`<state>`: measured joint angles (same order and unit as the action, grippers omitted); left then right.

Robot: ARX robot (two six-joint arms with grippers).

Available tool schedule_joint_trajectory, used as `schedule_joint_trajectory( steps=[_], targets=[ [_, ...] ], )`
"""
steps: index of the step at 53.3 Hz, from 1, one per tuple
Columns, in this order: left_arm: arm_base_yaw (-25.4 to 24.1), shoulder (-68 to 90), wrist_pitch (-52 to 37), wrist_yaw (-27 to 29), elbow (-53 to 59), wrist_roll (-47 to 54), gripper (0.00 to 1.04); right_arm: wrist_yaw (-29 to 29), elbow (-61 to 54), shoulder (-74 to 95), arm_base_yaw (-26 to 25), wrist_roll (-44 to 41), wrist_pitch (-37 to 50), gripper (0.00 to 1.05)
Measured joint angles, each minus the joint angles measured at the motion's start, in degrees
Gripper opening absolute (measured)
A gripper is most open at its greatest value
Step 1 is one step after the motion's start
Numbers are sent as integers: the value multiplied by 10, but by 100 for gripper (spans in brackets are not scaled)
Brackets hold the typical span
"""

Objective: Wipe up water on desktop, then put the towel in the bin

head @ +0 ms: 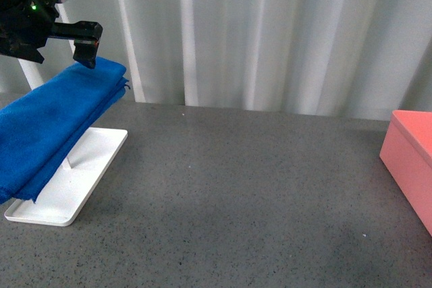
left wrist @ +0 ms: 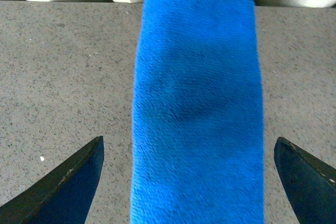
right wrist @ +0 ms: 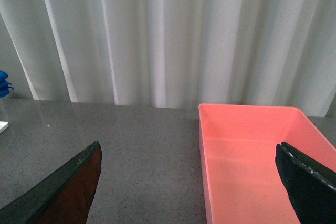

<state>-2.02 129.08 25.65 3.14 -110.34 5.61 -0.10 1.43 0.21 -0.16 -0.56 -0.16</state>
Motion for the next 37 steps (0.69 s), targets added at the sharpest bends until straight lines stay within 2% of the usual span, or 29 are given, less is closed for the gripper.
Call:
schedule_joint_trajectory(
  steps=[10,29,37],
  targets=[
    [-12,46,-7,19,-41,-8,98,0,0,0,0,0,0,98],
    [-8,77,-7,17,-73,-8,98,0,0,0,0,0,0,98],
    [-6,78,-6,18,-74,-3,76,0,0,0,0,0,0,98]
  ],
)
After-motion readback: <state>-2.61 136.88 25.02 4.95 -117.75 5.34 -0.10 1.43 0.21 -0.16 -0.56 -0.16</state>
